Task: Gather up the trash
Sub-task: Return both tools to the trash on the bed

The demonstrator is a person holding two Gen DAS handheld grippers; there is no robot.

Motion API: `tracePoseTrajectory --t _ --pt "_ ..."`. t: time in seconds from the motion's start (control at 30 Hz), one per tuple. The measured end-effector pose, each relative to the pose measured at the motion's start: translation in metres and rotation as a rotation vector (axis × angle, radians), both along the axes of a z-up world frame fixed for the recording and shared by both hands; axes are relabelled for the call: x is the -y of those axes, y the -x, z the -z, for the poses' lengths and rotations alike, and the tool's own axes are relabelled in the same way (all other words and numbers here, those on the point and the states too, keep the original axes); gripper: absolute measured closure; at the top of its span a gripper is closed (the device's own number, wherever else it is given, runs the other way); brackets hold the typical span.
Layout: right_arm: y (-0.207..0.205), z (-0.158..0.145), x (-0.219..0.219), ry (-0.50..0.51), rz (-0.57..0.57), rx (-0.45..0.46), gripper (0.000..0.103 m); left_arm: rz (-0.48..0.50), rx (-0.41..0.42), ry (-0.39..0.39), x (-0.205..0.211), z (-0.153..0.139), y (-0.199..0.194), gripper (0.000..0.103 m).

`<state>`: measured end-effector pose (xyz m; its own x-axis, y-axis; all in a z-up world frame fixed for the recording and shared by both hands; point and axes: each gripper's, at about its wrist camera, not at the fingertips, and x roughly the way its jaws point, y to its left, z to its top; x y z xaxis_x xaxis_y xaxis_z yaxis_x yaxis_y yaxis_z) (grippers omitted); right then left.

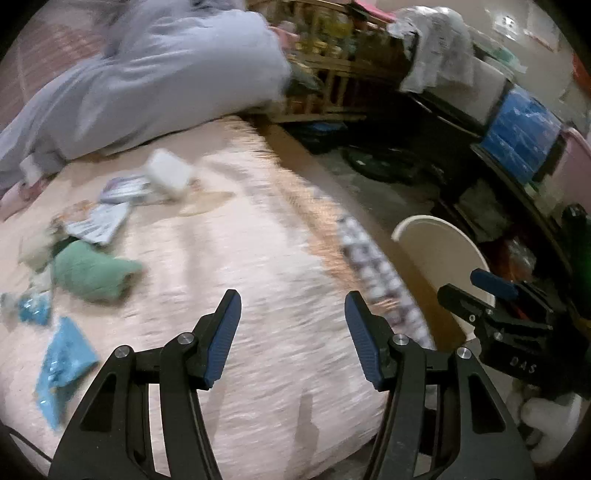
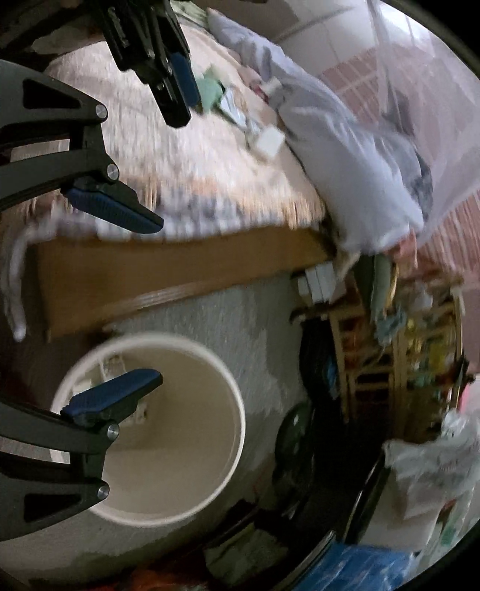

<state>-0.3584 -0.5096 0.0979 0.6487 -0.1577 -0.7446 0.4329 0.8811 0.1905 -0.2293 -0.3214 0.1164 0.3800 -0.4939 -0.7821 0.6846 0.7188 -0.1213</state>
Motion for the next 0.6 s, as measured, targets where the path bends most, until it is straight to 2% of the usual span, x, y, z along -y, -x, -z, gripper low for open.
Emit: tracePoseTrajectory --t 0.17,0.43,0.6 --pt "-0.03 -0.002 -0.044 -0.005 -0.102 -0.004 0.03 -0.082 0.028 -0.021 -0.05 -0.006 -0.018 0.046" --pt "-0.081 0.006 -0.112 -0.031 -0.275 -0.031 0.03 -0.214 0.011 -0.045 -0.126 0.001 -0.054 0.046" --pt "-0.114 0.01 -0.154 -0.008 -0.392 -0.048 0.03 -0.304 -0.007 -0.054 -0.177 0.007 -0.078 0.046"
